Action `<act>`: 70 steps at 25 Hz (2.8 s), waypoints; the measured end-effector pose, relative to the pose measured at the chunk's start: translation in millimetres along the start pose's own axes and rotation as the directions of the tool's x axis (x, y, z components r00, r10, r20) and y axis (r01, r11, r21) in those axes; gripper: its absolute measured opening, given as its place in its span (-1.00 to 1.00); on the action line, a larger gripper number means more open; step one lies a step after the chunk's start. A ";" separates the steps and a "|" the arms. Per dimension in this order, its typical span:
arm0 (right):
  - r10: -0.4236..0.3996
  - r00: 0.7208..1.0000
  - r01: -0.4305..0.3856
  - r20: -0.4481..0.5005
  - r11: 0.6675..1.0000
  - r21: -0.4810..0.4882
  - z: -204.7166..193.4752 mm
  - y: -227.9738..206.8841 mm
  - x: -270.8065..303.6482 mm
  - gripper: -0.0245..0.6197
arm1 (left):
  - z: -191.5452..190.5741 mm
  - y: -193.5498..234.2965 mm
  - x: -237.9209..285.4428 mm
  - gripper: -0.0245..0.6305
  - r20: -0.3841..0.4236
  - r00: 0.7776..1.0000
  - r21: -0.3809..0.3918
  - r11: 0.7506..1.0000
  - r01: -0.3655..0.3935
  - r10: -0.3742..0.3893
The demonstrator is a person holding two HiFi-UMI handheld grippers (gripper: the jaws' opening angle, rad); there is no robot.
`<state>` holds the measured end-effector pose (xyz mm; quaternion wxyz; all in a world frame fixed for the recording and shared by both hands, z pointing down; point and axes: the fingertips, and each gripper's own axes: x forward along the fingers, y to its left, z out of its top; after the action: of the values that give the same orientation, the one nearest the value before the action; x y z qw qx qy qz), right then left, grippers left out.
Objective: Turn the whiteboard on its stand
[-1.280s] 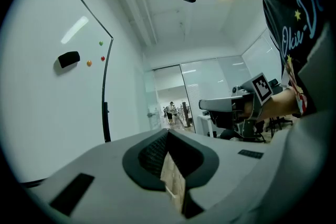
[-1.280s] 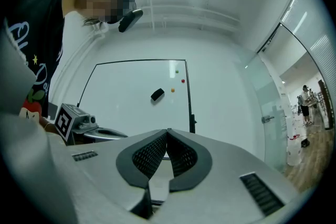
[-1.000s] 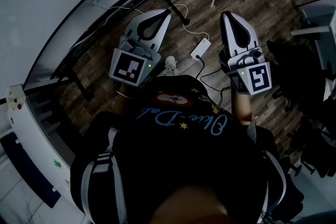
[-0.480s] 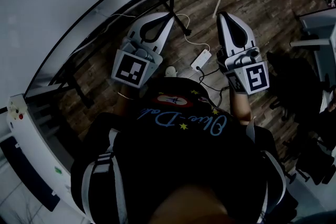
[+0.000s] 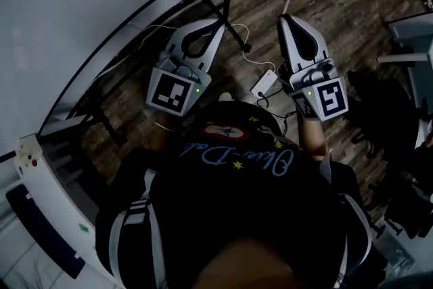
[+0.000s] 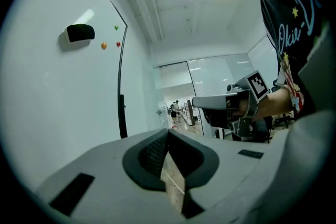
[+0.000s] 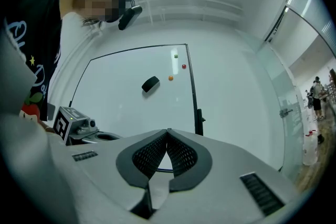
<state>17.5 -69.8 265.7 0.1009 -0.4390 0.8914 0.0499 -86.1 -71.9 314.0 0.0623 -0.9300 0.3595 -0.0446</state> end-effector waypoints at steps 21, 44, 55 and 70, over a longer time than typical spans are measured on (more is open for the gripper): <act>-0.057 0.998 0.057 -0.004 0.997 -0.051 -6.1 -11.3 1.7 -0.86 | -18.7 41.8 -21.5 -0.88 0.025 0.997 -0.046 0.996 -0.071 0.072; 0.002 0.999 -0.004 -0.038 0.999 -0.045 -3.0 -21.8 25.0 -0.86 | -22.4 45.5 -0.2 -0.88 0.008 0.998 -0.068 0.996 -0.066 0.066; 0.027 1.000 -0.026 0.015 0.997 -0.072 7.5 -13.9 29.6 -0.86 | -17.6 56.7 -31.0 -0.88 -0.014 0.990 -0.033 0.989 -0.143 0.142; 0.105 0.994 -0.102 0.033 0.992 -0.069 -2.3 -26.1 38.1 -0.86 | -15.5 47.2 -22.7 -0.88 0.021 0.981 -0.045 0.981 -0.190 0.191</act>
<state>15.3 -115.6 259.4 0.0999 -0.3944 0.9088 0.0929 -136.2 -92.5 321.5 0.0511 -0.8930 0.4468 -0.0189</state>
